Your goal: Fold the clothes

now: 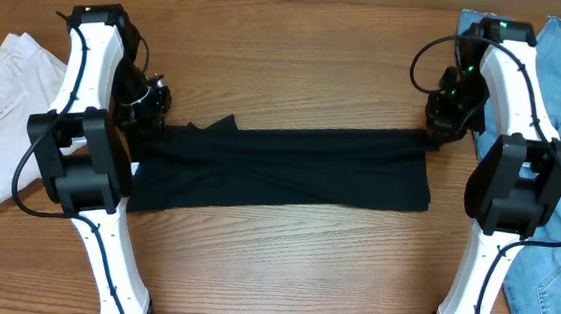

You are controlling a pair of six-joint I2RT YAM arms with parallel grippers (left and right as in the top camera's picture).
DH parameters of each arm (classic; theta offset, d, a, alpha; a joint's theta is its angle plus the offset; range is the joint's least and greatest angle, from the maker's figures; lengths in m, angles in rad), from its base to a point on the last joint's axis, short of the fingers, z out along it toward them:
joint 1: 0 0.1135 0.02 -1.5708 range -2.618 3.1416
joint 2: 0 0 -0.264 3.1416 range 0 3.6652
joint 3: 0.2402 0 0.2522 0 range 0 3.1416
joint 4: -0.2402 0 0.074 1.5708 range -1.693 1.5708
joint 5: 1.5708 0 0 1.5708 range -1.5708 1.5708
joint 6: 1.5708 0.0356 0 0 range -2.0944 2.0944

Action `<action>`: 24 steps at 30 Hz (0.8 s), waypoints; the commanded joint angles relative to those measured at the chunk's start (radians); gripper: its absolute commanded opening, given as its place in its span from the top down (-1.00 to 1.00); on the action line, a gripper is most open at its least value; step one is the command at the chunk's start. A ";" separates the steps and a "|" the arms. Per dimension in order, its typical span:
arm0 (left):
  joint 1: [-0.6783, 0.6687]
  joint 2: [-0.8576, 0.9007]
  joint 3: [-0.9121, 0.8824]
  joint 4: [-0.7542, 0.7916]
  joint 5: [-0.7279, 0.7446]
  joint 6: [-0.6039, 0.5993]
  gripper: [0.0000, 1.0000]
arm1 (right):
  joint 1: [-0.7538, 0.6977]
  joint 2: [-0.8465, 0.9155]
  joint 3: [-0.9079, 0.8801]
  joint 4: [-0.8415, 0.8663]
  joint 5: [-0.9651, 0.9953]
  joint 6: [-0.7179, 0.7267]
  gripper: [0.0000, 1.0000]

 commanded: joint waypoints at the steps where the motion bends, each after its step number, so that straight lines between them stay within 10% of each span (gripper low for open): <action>1: -0.007 -0.024 -0.055 -0.005 -0.096 -0.034 0.92 | -0.007 -0.043 -0.082 -0.003 -0.026 -0.005 0.92; 13: -0.007 -0.024 -0.132 -0.006 -0.107 -0.037 0.82 | -0.010 -0.043 -0.192 -0.003 -0.007 -0.019 0.88; 16: -0.007 -0.024 -0.132 -0.006 -0.107 -0.033 0.62 | -0.010 -0.043 -0.193 -0.003 -0.007 -0.019 0.14; 24: -0.006 -0.048 -0.132 0.011 -0.121 -0.033 0.62 | -0.023 -0.043 -0.222 0.019 -0.158 -0.144 -0.01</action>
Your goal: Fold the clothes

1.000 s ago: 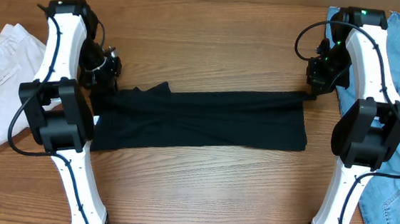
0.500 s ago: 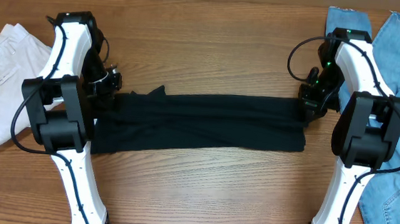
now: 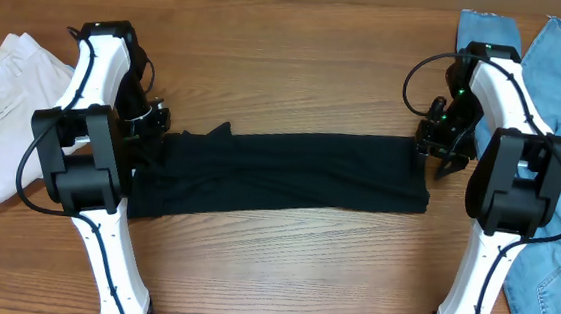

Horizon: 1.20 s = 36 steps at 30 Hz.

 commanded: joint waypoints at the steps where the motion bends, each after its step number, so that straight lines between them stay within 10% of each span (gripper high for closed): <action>1: -0.002 -0.062 -0.003 0.025 -0.018 -0.006 0.62 | -0.019 -0.042 -0.037 0.031 -0.098 -0.085 -0.01; 14: -0.007 -0.344 -0.003 0.119 -0.017 -0.014 0.16 | -0.023 -0.042 -0.185 0.198 -0.110 -0.085 -0.08; 21: -0.008 -0.343 -0.006 0.117 -0.015 -0.022 0.17 | -0.023 -0.042 -0.272 0.262 -0.198 -0.111 0.89; 36: -0.008 -0.343 -0.006 0.117 -0.020 -0.021 0.27 | -0.074 -0.150 -0.107 0.330 -0.056 0.032 0.92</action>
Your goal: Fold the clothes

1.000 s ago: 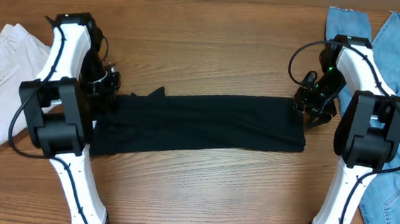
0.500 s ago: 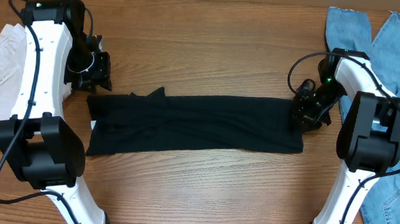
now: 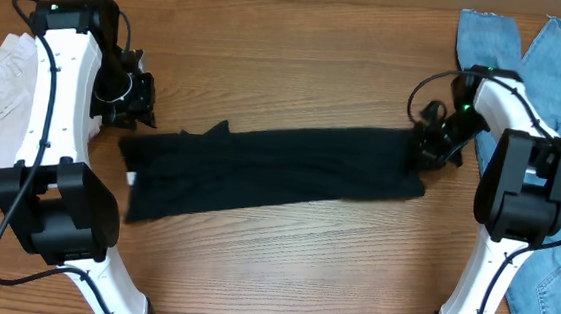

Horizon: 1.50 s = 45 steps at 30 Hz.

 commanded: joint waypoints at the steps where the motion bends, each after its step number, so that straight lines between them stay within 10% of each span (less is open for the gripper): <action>1: -0.008 0.002 -0.002 0.001 -0.014 -0.014 0.27 | -0.033 -0.114 0.102 -0.001 0.148 0.084 0.92; 26: -0.008 0.002 -0.002 0.006 -0.013 -0.018 0.27 | 0.537 -0.236 0.145 0.018 0.177 0.118 0.92; 45: -0.009 0.002 -0.002 0.003 -0.013 -0.018 0.27 | 0.618 -0.183 0.145 0.073 0.146 -0.031 0.19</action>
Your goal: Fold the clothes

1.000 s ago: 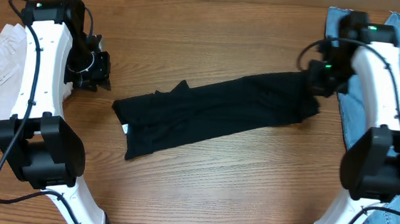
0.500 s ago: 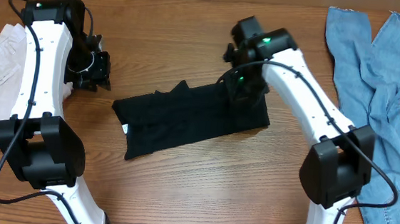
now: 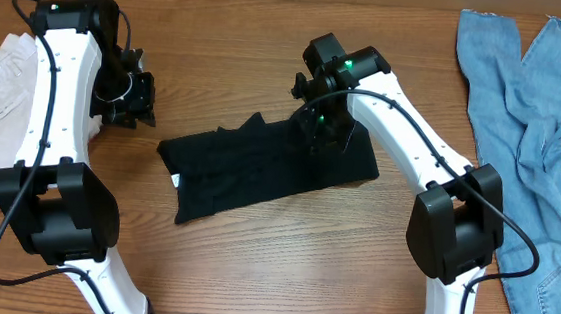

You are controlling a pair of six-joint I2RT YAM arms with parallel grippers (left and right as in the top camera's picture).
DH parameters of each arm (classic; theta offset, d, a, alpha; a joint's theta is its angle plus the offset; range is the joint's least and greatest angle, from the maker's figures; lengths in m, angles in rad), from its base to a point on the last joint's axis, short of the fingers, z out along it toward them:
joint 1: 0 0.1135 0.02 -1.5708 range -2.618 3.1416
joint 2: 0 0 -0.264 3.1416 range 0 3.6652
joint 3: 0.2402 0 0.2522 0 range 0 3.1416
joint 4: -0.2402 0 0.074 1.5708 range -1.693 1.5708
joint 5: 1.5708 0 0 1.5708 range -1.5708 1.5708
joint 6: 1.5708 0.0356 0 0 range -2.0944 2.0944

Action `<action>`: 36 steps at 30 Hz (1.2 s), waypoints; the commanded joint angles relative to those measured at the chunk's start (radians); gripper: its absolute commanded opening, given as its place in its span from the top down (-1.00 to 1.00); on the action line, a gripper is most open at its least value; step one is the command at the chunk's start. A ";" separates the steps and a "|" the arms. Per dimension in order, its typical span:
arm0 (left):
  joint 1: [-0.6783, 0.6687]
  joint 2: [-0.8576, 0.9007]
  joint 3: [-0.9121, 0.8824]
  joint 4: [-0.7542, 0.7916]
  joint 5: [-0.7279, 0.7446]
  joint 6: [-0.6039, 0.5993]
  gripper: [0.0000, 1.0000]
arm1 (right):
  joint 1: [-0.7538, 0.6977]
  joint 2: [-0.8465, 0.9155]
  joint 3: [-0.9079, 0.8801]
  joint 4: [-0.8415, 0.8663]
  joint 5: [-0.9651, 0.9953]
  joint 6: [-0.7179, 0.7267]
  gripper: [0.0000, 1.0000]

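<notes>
A black garment [image 3: 249, 170] lies bunched in the middle of the table, shorter than a full spread, with a white tag at its left edge. My right gripper [image 3: 316, 132] is low over its upper right part and looks shut on a fold of the cloth there. Left of the garment and clear of it, my left gripper [image 3: 132, 100] hovers with its fingers apart and nothing between them.
A white garment lies crumpled at the left edge, partly under the left arm. Blue jeans [image 3: 534, 127] are spread along the right side. Bare wooden table [image 3: 251, 275] runs along the front.
My right gripper moved from the garment's right end, near the jeans, to the table's middle, bringing that end with it. The garment is now much shorter. The left arm has not moved.
At first both grippers were at the ends of the black garment, stretched long across the table. Then the left gripper stood clear at the upper left with its end lying free. Now the right gripper has carried the right end over toward the middle.
</notes>
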 commanded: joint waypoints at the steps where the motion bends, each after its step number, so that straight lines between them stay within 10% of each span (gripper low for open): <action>1: -0.008 0.002 -0.002 -0.003 -0.010 -0.018 0.27 | 0.006 -0.007 0.012 0.023 -0.012 -0.042 0.18; 17: -0.055 0.002 -0.114 -0.019 0.038 -0.072 0.04 | -0.140 -0.079 0.013 -0.001 0.064 0.045 0.11; 36: -0.066 0.003 -0.703 0.506 0.198 -0.072 -0.29 | -0.203 -0.089 0.013 -0.047 0.064 0.044 0.08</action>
